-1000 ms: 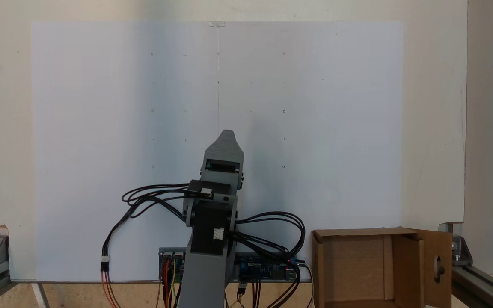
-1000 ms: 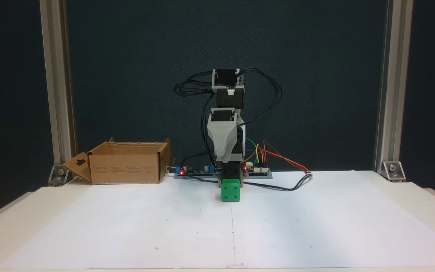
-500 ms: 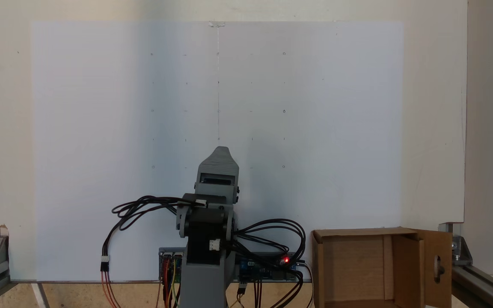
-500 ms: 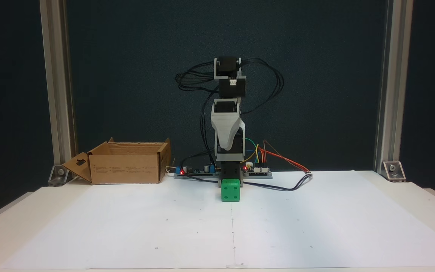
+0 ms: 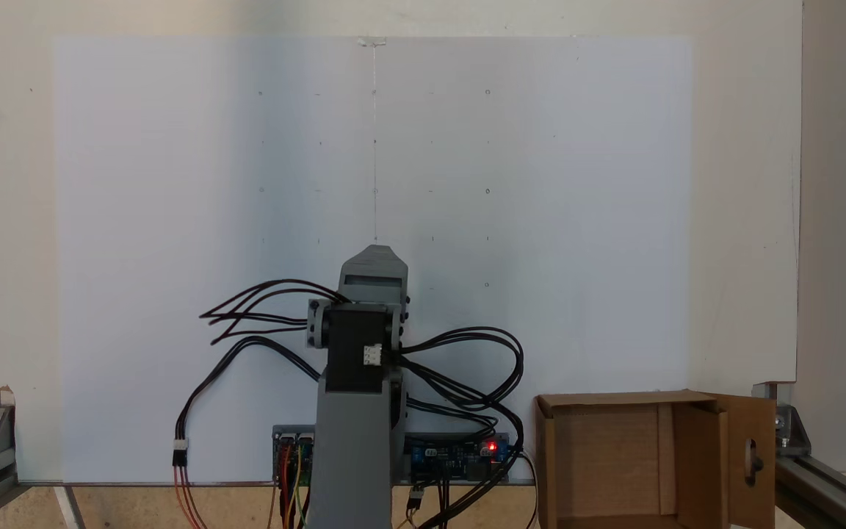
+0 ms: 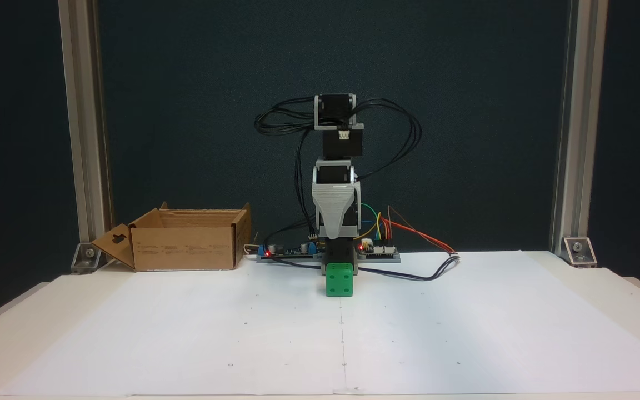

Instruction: Grasp a green dice and put it in the bin.

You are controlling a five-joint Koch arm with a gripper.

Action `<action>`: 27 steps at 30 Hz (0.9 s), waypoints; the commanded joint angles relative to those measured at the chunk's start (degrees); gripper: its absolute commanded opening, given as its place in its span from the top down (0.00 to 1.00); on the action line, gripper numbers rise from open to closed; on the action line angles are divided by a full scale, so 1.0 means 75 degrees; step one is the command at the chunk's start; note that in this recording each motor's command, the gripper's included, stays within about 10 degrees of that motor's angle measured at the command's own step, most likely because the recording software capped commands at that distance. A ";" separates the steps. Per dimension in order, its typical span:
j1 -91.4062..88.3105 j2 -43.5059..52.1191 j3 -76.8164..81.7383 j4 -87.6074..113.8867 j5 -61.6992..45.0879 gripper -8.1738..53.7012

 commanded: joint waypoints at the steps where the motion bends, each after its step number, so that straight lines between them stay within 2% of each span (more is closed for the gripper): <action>1: -0.0082 -0.0152 -0.0352 -0.0023 0.0281 0.13; 11: -0.0094 -0.0188 0.0750 -0.1348 0.0316 0.13; 19: -0.0152 -0.0188 0.1418 -0.1383 0.0363 0.13; 27: -0.0762 0.0070 0.1852 -0.1605 0.0996 0.12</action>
